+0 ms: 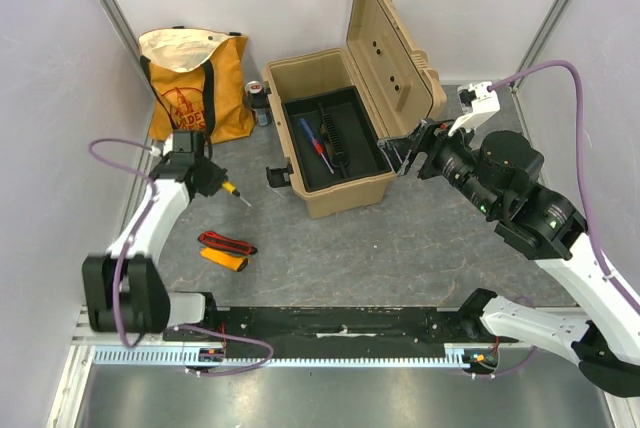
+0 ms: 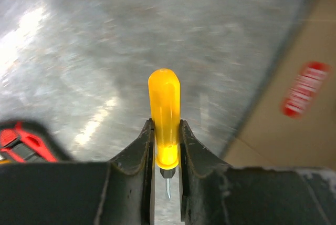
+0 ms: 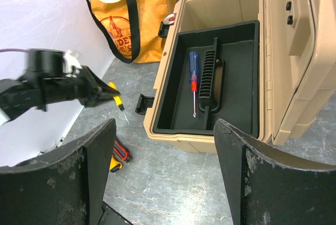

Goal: Pack the tool kit

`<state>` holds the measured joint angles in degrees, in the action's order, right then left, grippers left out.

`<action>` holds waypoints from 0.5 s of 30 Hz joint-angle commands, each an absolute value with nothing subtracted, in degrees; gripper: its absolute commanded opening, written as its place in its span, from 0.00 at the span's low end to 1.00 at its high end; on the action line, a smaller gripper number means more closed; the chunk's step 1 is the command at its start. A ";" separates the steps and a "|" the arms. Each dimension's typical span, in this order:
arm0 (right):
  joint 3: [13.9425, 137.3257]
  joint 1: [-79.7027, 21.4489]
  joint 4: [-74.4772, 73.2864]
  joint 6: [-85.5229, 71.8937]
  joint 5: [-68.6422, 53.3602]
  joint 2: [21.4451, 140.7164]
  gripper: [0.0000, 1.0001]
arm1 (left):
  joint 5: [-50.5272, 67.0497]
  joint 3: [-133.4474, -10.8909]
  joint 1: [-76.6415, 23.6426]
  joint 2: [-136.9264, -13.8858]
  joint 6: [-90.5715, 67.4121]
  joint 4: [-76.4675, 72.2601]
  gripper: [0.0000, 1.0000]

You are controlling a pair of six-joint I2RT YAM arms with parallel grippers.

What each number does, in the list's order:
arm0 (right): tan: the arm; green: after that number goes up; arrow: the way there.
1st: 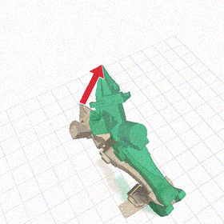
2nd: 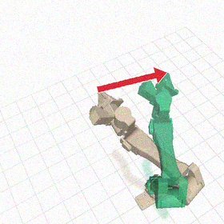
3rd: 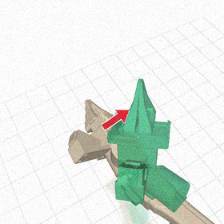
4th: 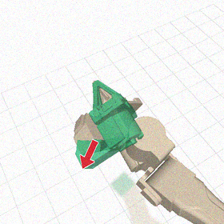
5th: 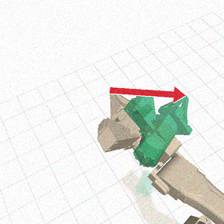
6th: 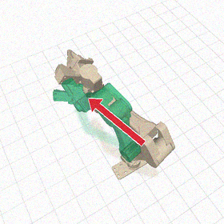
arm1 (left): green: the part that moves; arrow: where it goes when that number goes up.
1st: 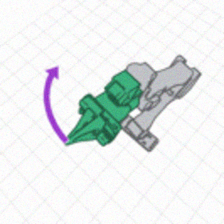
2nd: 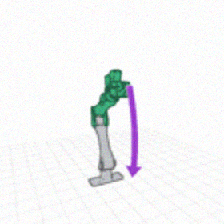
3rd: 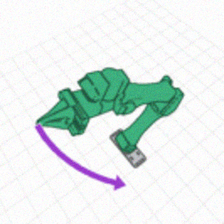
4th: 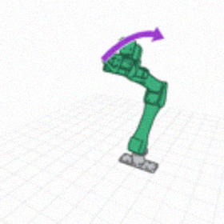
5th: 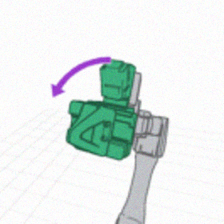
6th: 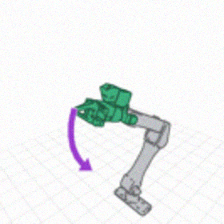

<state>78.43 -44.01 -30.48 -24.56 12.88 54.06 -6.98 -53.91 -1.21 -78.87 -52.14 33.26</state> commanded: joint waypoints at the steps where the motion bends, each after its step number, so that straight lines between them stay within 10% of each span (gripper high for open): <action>1: 79.54 -44.12 -29.09 -23.82 14.50 53.26 0.82 | 3.13 -56.51 -1.93 -65.06 -42.19 22.69 0.02; 15: 78.14 -44.12 -28.48 -24.61 15.21 52.82 0.82 | 16.71 -71.80 -17.65 -73.81 -39.46 13.97 0.02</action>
